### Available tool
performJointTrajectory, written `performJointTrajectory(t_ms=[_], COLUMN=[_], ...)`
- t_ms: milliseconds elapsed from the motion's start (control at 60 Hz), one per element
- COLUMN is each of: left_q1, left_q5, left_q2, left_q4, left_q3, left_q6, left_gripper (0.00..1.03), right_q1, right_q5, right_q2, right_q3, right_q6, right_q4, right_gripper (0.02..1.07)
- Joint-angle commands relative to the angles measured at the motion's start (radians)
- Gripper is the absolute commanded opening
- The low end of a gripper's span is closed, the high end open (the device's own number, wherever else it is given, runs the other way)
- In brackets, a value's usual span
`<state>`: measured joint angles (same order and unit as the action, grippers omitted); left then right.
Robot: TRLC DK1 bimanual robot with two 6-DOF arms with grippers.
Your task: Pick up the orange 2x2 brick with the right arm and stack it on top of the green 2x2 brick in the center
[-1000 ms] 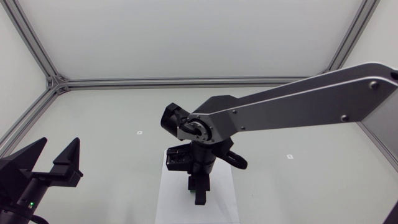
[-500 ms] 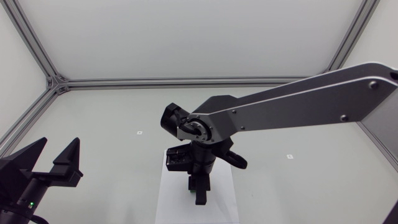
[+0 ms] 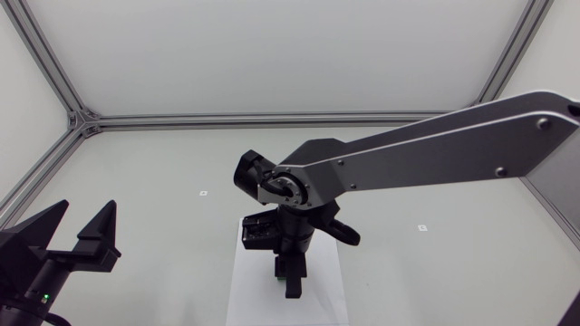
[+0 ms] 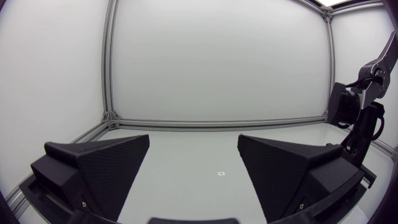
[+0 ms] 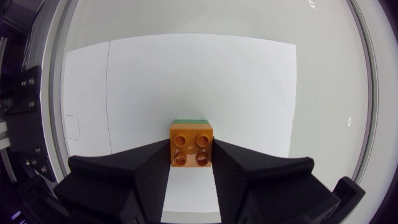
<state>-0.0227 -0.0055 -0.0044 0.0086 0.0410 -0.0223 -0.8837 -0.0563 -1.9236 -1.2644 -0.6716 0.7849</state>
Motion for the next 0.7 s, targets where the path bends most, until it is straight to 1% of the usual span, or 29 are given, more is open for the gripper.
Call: performJointTrajectory(t_ms=[0, 50, 83, 117, 167, 267, 383, 433, 500, 633, 683], left_q1=[0.003, 0.003, 0.003, 0.003, 0.003, 0.003, 0.003, 0.003, 0.003, 0.003, 0.003], left_q5=[0.006, 0.004, 0.004, 0.004, 0.004, 0.004, 0.004, 0.004, 0.004, 0.004, 0.004], left_q2=[-0.008, -0.008, -0.008, -0.008, -0.008, -0.008, -0.008, -0.008, -0.008, -0.008, -0.008], left_q4=[-0.015, -0.015, -0.013, -0.013, -0.013, -0.015, -0.015, -0.015, -0.013, -0.015, -0.015], left_q3=[-0.041, -0.041, -0.041, -0.041, -0.041, -0.041, -0.041, -0.041, -0.041, -0.041, -0.041], left_q6=[0.013, 0.013, 0.013, 0.013, 0.013, 0.013, 0.013, 0.013, 0.013, 0.013, 0.013], left_gripper=[0.99, 0.99, 0.99, 0.99, 0.99, 0.99, 0.99, 0.99, 0.99, 0.99, 0.99], right_q1=[-0.009, -0.011, -0.011, -0.012, -0.014, -0.014, -0.014, -0.012, -0.012, -0.014, -0.014], right_q5=[0.003, 0.004, 0.003, 0.004, 0.003, 0.004, 0.003, 0.003, 0.003, 0.001, 0.001], right_q2=[-0.066, -0.066, -0.066, -0.066, -0.066, -0.066, -0.068, -0.066, -0.064, -0.057, -0.055], right_q3=[0.033, 0.033, 0.033, 0.031, 0.031, 0.026, 0.023, 0.023, 0.020, 0.019, 0.019], right_q6=[-0.025, -0.025, -0.025, -0.025, -0.023, -0.023, -0.022, -0.022, -0.020, -0.019, -0.019], right_q4=[0.017, 0.017, 0.017, 0.019, 0.019, 0.025, 0.027, 0.028, 0.031, 0.034, 0.036], right_gripper=[0.32, 0.36, 0.36, 0.39, 0.39, 0.44, 0.45, 0.47, 0.48, 0.53, 0.53])
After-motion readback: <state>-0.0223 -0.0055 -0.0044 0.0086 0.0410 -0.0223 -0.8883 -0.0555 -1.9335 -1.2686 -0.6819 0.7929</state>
